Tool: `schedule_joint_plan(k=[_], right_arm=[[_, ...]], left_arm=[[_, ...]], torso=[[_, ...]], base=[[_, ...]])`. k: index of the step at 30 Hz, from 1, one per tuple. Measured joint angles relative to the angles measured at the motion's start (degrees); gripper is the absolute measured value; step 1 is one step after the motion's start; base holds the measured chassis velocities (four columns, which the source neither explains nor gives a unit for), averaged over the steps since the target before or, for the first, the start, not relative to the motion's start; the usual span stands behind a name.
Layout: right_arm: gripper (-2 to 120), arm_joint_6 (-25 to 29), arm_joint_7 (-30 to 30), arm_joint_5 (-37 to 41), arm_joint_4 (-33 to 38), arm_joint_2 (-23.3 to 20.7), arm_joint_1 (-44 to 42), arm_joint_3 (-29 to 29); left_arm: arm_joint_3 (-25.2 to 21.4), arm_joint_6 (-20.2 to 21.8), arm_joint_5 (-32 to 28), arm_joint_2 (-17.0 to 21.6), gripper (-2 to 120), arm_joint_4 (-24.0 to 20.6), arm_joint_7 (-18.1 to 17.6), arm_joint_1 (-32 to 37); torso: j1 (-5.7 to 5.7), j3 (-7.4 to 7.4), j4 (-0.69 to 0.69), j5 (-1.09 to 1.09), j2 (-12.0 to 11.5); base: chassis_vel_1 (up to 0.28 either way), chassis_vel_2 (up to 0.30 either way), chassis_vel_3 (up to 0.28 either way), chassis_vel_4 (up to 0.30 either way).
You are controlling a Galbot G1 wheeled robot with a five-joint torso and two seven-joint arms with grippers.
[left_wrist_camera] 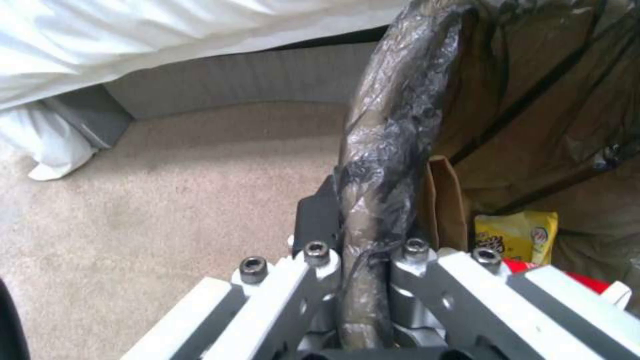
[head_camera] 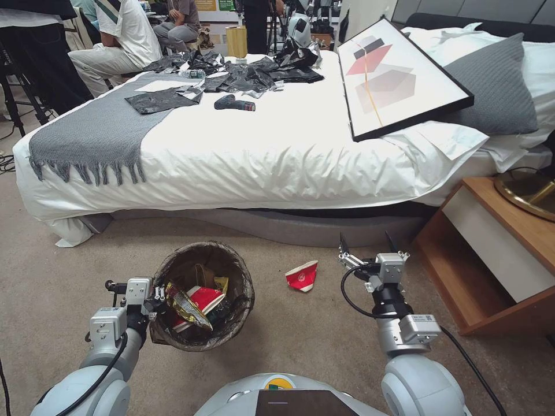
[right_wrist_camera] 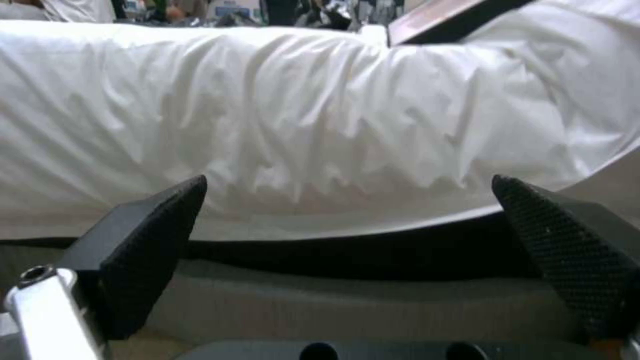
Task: Pick up the trash bin, then pick up the garbage from the floor and place it into the trash bin.
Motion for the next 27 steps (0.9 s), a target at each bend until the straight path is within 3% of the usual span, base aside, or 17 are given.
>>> schedule_joint_plan(k=[8, 10, 11, 14, 22, 27], right_arm=[[100, -6.39, 5.08, 6.49, -2.68, -0.97, 5.67, -3.23], [100, -11.04, 9.94, 14.54, -4.74, -1.88, 10.76, -5.66], [100, -11.04, 9.94, 14.54, -4.74, -1.88, 10.76, -5.66], [100, -14.98, 15.51, 24.35, -7.32, -2.82, 16.35, -8.96], [100, -18.37, 23.93, 37.72, -14.14, -3.60, 25.82, -14.32], [100, -19.11, 25.93, 42.28, -16.93, -3.66, 28.38, -15.97]], left_arm=[[-0.09, -0.28, -0.05, 0.27, 3, 0.00, -0.14, 0.14], [-0.29, -0.35, -0.23, 0.42, 3, 0.00, -0.21, 0.28], [-0.29, -0.35, -0.23, 0.42, 3, 0.00, -0.21, 0.28], [-0.32, -0.43, -0.30, 0.47, 3, 0.00, -0.23, 0.51], [-0.41, -0.56, -0.44, 0.77, 3, 0.00, -0.22, 1.00], [-0.44, -0.60, -0.53, 0.84, 3, 0.00, -0.17, 1.21]], torso=[[0.00, 0.00, 0.02, 0.00, 0.00], [0.00, 0.00, 0.02, 0.00, 0.00], [0.00, 0.00, 0.02, 0.00, 0.00], [0.00, 0.00, 0.03, 0.00, -0.01], [0.00, 0.01, 0.02, 0.00, -0.01], [0.00, 0.01, 0.01, 0.00, -0.01]], base=[[0.000, 0.000, 0.000, 0.000], [0.000, 0.000, 0.000, 0.000], [0.000, 0.000, 0.000, 0.000], [0.000, 0.000, 0.000, 0.000], [0.000, 0.000, 0.000, 0.000], [0.000, 0.000, 0.000, 0.000]])
